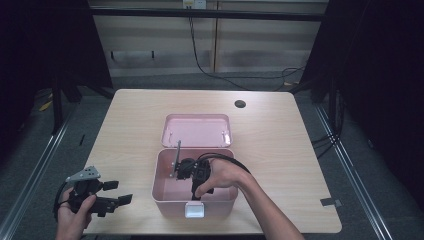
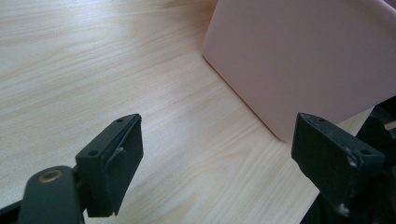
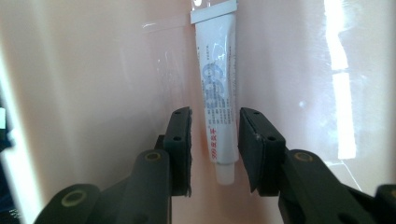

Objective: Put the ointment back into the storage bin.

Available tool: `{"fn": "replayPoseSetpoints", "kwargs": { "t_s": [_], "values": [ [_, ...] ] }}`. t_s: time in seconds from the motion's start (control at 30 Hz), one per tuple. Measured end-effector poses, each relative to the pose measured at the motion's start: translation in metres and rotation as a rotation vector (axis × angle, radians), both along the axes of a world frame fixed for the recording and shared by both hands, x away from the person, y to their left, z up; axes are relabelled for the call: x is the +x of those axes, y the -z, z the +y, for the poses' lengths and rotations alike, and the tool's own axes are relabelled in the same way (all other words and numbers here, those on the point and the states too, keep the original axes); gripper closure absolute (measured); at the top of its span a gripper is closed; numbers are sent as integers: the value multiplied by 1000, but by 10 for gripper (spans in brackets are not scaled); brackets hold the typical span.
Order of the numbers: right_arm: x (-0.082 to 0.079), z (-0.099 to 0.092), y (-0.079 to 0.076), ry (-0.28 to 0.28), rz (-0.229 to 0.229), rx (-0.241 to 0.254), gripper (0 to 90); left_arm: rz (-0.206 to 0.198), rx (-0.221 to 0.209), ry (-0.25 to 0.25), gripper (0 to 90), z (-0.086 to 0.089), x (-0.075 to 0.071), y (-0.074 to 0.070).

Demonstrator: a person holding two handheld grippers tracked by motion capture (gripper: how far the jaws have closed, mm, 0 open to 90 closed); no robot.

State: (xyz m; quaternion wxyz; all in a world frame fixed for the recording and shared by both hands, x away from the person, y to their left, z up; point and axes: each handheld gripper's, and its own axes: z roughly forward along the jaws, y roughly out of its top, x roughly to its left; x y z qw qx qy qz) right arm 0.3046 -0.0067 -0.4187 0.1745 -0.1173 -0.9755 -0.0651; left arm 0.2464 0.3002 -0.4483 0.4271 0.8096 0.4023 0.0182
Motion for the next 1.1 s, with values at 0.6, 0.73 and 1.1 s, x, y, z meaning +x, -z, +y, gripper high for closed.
{"fn": "replayPoseSetpoints", "kwargs": {
  "t_s": [0.6, 0.73, 1.1],
  "values": [
    [-1, -26, -30, 55, -57, 22, 640, 2, 2, 3, 167, 0, 0, 0],
    [-1, -30, -36, 67, -70, 33, 639, 2, 5, 5, 167, 0, 0, 0],
    [-3, -47, -58, 94, -117, 41, 637, 0, 8, 1, 167, -1, 0, 0]
  ]
}}
